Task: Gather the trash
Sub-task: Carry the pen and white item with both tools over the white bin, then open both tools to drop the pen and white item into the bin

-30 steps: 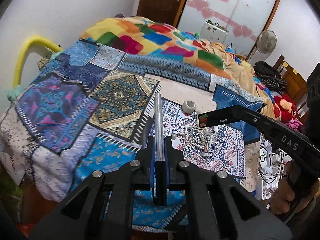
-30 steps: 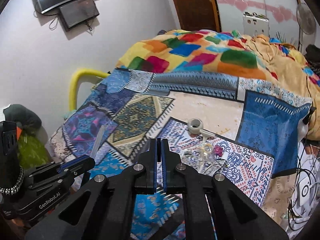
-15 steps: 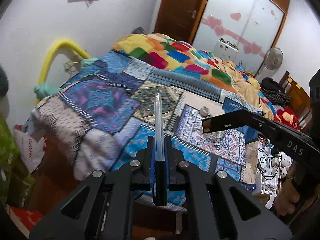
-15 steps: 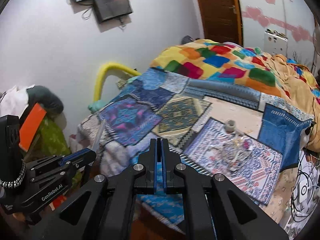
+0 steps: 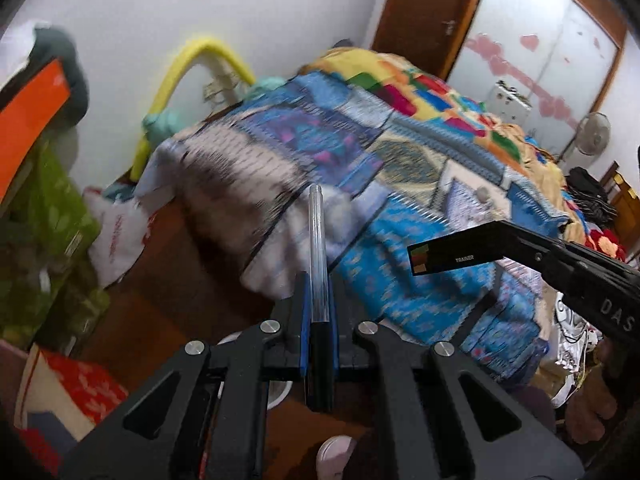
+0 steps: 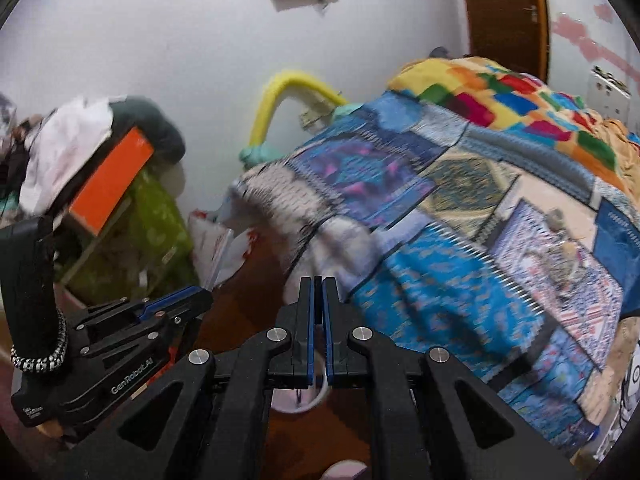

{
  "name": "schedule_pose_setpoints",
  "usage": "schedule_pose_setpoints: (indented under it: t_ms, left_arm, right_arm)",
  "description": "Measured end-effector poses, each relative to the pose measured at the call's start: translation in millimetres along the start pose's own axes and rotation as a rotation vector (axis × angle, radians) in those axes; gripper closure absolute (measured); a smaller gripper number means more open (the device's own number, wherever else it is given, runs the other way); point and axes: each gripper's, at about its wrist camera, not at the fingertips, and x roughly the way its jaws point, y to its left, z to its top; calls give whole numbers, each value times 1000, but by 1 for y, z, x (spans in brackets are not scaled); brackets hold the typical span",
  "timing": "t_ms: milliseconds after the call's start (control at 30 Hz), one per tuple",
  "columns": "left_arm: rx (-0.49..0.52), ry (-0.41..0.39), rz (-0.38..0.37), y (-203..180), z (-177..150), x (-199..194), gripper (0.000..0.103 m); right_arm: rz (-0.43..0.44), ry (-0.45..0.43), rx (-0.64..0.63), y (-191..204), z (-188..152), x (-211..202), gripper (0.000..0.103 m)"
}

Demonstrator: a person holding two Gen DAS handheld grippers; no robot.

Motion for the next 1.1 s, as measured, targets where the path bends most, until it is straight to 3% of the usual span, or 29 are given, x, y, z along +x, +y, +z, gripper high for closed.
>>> schedule_pose_setpoints:
  t_ms: [233, 667, 867, 1100]
  left_arm:
    - [-74, 115, 40, 54, -43, 33, 96]
    - [-155, 343, 78, 105, -100, 120, 96]
    - [-190, 417, 99, 120, -116, 156, 96]
    - [-281, 488, 93, 144, -132, 188, 96]
  right_arm:
    - [38, 141, -15, 30, -32, 59, 99]
    - [51, 441, 18, 37, -90, 179, 99]
    - [47, 511, 20, 40, -102, 212, 99]
    - [68, 533, 9, 47, -105, 231, 99]
